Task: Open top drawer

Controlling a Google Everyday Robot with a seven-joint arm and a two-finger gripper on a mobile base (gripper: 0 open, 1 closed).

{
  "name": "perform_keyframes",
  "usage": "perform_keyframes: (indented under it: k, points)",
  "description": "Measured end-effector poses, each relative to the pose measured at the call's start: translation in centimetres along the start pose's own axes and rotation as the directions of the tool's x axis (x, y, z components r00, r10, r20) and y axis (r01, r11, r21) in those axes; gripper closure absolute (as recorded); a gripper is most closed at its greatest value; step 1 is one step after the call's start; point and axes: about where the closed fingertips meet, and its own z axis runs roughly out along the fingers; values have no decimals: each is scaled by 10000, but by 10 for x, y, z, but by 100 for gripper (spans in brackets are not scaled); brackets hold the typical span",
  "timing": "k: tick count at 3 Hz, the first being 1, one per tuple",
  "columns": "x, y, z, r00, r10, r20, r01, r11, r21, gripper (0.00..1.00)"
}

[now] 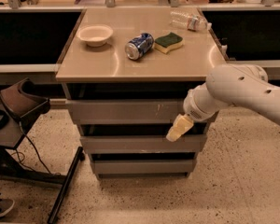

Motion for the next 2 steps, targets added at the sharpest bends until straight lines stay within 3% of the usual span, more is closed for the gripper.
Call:
perform_keyframes:
  k: [2]
  points:
    - [2,-12,19,9997,239,-107,-237,9995,204,0]
